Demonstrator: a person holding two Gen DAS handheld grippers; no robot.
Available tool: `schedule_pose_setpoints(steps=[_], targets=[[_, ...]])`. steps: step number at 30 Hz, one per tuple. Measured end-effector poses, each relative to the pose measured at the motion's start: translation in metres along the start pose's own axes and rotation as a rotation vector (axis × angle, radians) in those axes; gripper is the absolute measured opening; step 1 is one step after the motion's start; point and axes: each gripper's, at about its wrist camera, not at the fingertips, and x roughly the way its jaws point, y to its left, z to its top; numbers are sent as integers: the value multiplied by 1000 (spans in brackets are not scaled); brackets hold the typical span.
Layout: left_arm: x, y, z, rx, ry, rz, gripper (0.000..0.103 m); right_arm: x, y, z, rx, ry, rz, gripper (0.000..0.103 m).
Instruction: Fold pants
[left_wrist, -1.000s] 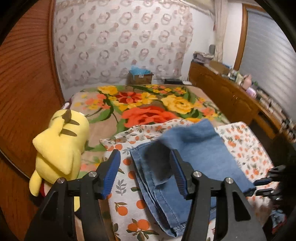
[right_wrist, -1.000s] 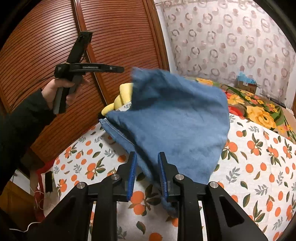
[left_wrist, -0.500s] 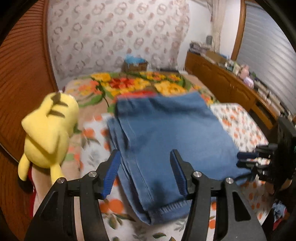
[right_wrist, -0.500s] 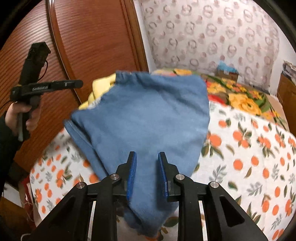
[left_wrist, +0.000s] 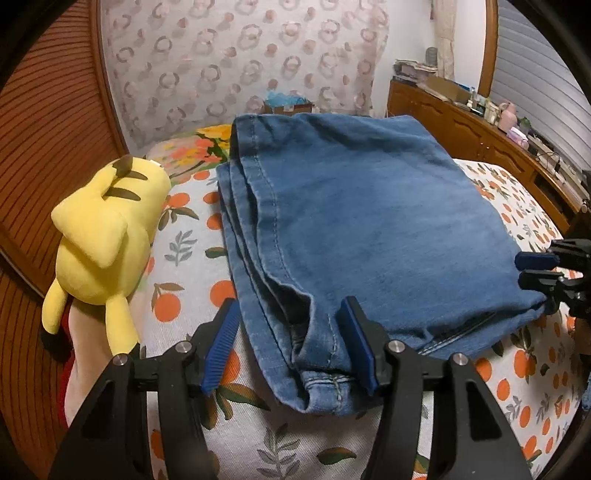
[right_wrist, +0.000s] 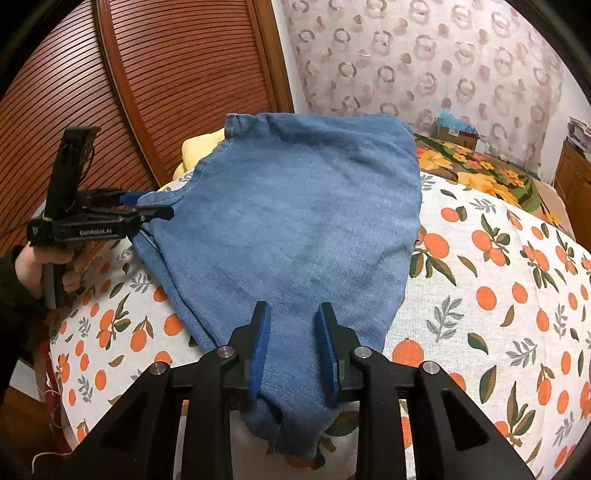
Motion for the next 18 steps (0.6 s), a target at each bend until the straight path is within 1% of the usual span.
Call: schedule_pose_setpoints(steps=[4, 6, 8, 14, 16, 18], targets=[[-2, 2, 7, -11, 7, -4, 58, -4, -5, 4, 17, 5, 8, 37], [-4, 5, 12, -9, -2, 3, 58, -5, -8, 8, 23, 1, 11, 44], [-6, 10, 21, -21, -20, 2, 58, -5, -13, 13, 26, -11, -1, 53], [4, 25, 43, -86, -26, -30, 58, 5, -40, 36, 64, -9, -28, 54], [6, 25, 47, -87, -32, -41, 58, 10, -48, 40, 80, 8, -21, 54], [12, 25, 52, -85, -26, -31, 58, 16, -53, 43, 91, 16, -20, 54]])
